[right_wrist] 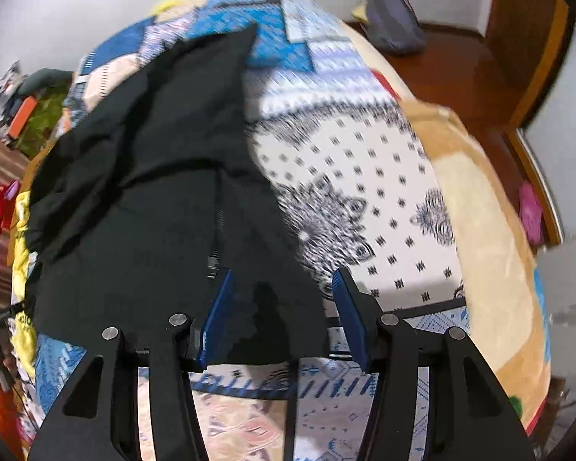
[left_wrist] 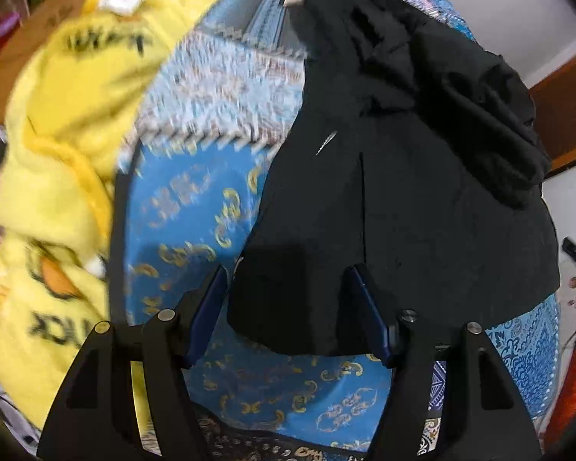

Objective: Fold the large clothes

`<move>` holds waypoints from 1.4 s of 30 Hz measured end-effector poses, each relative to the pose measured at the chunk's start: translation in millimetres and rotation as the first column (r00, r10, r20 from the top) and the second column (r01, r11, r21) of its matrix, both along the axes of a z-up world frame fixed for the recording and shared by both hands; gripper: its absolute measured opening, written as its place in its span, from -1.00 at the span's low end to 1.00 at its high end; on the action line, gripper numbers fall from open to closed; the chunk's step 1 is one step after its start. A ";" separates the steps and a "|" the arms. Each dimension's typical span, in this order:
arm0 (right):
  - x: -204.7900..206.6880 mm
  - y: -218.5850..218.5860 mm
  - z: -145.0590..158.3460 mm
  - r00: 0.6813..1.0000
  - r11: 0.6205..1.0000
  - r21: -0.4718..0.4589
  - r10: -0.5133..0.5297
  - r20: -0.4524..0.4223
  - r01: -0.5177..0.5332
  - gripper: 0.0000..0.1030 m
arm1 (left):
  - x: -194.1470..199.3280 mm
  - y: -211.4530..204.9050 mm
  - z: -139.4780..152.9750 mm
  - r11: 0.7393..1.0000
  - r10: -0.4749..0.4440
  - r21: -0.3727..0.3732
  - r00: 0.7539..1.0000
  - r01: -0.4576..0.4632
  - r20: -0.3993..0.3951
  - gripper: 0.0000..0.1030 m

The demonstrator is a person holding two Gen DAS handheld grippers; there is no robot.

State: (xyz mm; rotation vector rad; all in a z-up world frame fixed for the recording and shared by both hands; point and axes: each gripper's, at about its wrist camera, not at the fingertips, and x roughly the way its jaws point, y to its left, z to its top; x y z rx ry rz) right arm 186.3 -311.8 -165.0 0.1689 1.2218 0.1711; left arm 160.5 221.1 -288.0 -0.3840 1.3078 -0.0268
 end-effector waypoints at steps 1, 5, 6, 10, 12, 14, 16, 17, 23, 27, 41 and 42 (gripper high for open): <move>2.7 -1.8 -6.1 1.000 1.000 0.006 -0.006 -0.015 0.006 -0.04 | 1.1 0.8 -4.9 1.000 0.013 -0.019 1.000 -0.013 -0.002 0.33; 12.8 -6.8 -28.9 0.998 0.998 0.059 -0.030 -0.056 0.033 -0.04 | 7.1 -1.2 -14.8 0.999 0.028 -0.033 1.000 -0.028 -0.002 0.51; 15.0 -8.1 -36.2 0.996 0.995 0.085 -0.042 -0.074 0.048 -0.03 | 8.3 -2.3 -17.6 0.999 0.029 -0.034 1.000 -0.029 -0.002 0.55; 11.1 -5.9 -41.0 0.998 0.990 0.131 -0.037 -0.048 0.043 0.02 | 8.1 -5.6 -22.6 1.000 -0.010 -0.028 0.999 0.010 0.031 0.58; 3.3 -1.4 -39.6 0.999 0.989 0.148 -0.006 -0.046 0.013 -0.14 | 4.8 -7.7 -19.6 1.000 -0.011 -0.014 0.999 0.012 0.047 0.39; -4.8 3.0 -36.7 0.998 0.987 0.158 0.034 -0.046 -0.027 -0.37 | -0.7 -12.2 -12.8 0.999 -0.023 0.024 0.998 0.022 0.060 0.08; -12.6 7.5 -32.7 0.997 0.987 0.152 0.064 -0.045 -0.056 -0.57 | -10.4 -13.9 -5.3 0.998 -0.029 0.064 0.998 0.025 0.062 -0.17; -15.4 10.0 -31.0 0.996 0.986 0.154 0.078 -0.047 -0.070 -0.71 | -11.3 -16.4 -2.7 0.996 -0.034 0.079 0.998 0.029 0.060 -0.21; -42.7 34.3 -7.2 0.984 0.975 0.135 0.179 -0.011 -0.176 -0.85 | -14.7 -36.9 14.7 0.968 -0.134 0.217 0.990 0.123 0.037 -0.44; -47.8 43.3 15.9 0.981 0.975 0.112 0.189 0.043 -0.193 -0.87 | -14.3 -35.0 35.2 0.966 -0.139 0.227 0.989 0.125 0.049 -0.51; 43.3 57.7 106.1 0.945 0.964 0.137 0.184 0.270 -0.227 -0.90 | 35.1 -21.8 150.8 0.995 -0.010 -0.089 0.953 0.039 0.302 -0.56; 51.5 58.8 109.0 0.943 0.965 0.135 0.180 0.280 -0.224 -0.90 | 45.7 -19.4 157.6 0.994 0.005 -0.104 0.949 0.029 0.314 -0.56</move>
